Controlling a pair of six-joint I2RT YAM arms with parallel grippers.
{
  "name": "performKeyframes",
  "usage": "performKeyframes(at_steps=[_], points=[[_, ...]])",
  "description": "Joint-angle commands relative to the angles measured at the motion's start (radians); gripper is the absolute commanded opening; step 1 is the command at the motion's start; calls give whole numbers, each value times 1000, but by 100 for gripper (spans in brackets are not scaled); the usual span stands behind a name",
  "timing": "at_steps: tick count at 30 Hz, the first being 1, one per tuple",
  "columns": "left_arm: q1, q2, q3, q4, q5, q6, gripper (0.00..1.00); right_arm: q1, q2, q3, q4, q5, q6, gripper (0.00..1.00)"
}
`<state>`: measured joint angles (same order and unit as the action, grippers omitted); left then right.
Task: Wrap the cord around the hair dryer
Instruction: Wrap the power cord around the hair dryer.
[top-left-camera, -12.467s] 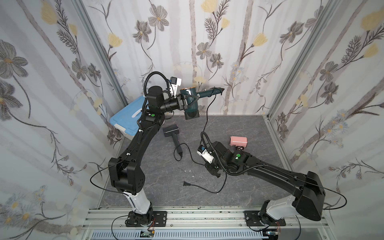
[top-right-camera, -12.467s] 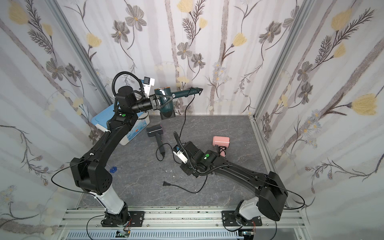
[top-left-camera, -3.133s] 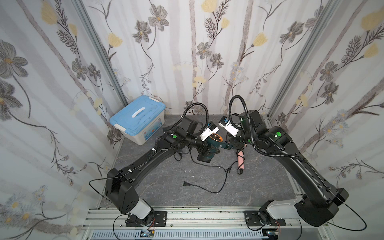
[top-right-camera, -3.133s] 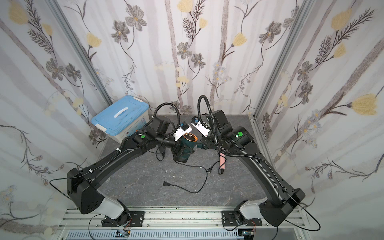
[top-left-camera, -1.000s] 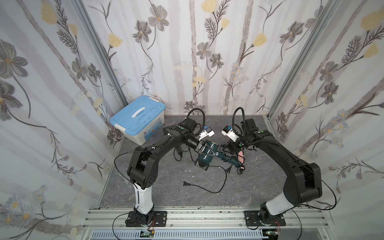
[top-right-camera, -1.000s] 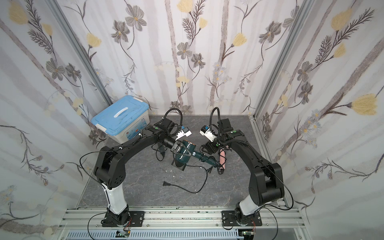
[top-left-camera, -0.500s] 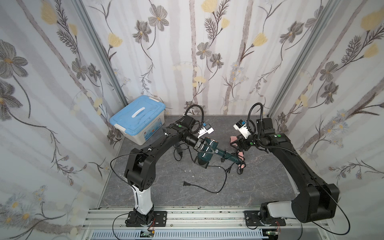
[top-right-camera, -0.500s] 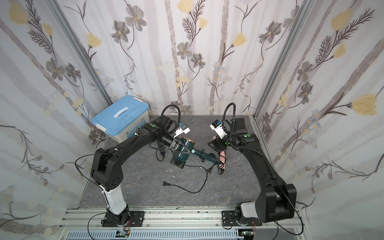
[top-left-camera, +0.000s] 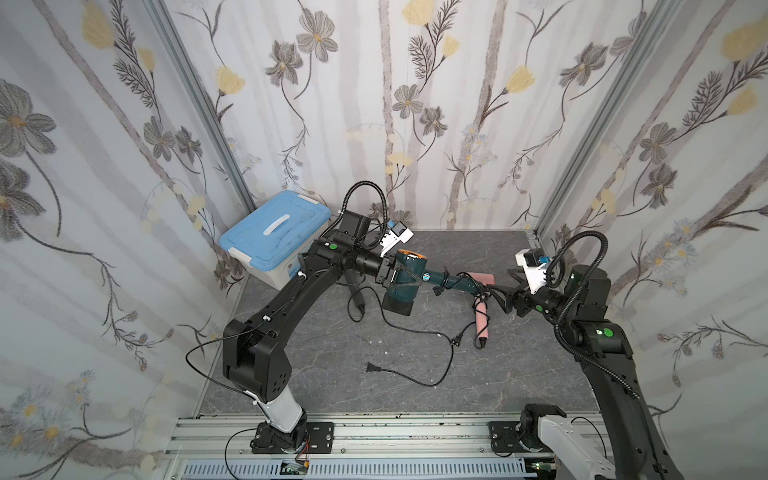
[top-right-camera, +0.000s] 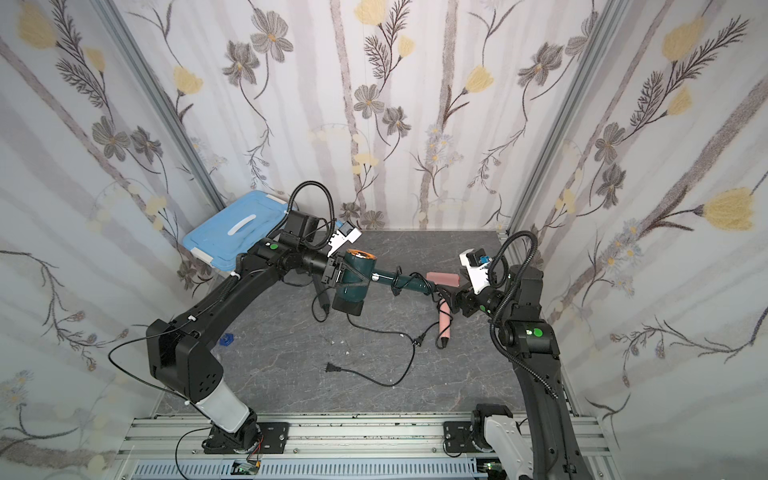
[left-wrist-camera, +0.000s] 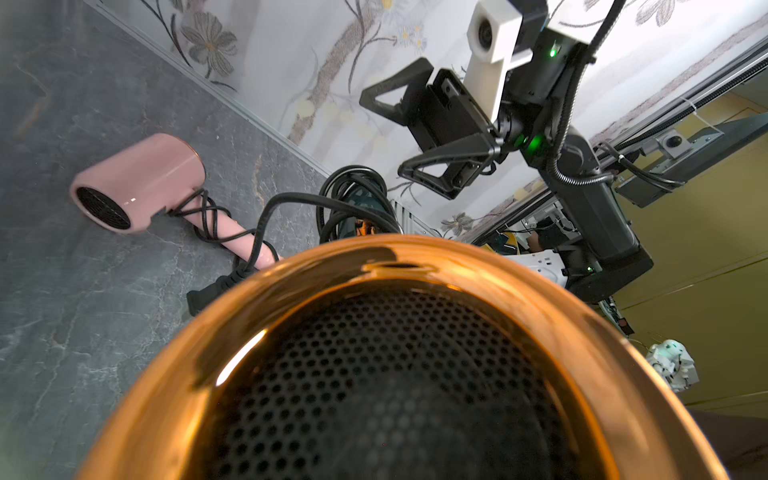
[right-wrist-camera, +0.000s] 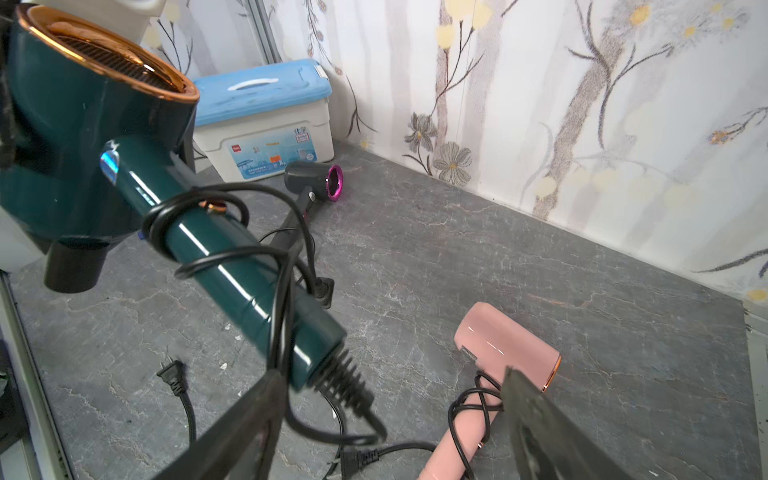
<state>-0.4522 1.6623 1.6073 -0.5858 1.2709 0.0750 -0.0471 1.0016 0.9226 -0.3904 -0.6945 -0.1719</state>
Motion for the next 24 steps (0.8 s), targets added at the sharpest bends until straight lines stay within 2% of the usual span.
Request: performKeyframes(at_steps=[1,6,14,18,21,24], points=[[17,-12,24,102,32,-50,0,0,-52,-42,108,-94,58,84],[27,-12,53,124,48,-75,0,46,-127,-169,231,-174,130,84],[28,-29,60,248,55,-183,0,272,-178,-417,573,-24,286,84],[29,-24,56,266,66,-203,0,283,-166,-495,675,49,289,84],[32,-29,52,272,67,-214,0,280,-211,-556,761,121,263,84],[31,-37,43,306,73,-244,0,269,-255,-622,881,136,241,84]])
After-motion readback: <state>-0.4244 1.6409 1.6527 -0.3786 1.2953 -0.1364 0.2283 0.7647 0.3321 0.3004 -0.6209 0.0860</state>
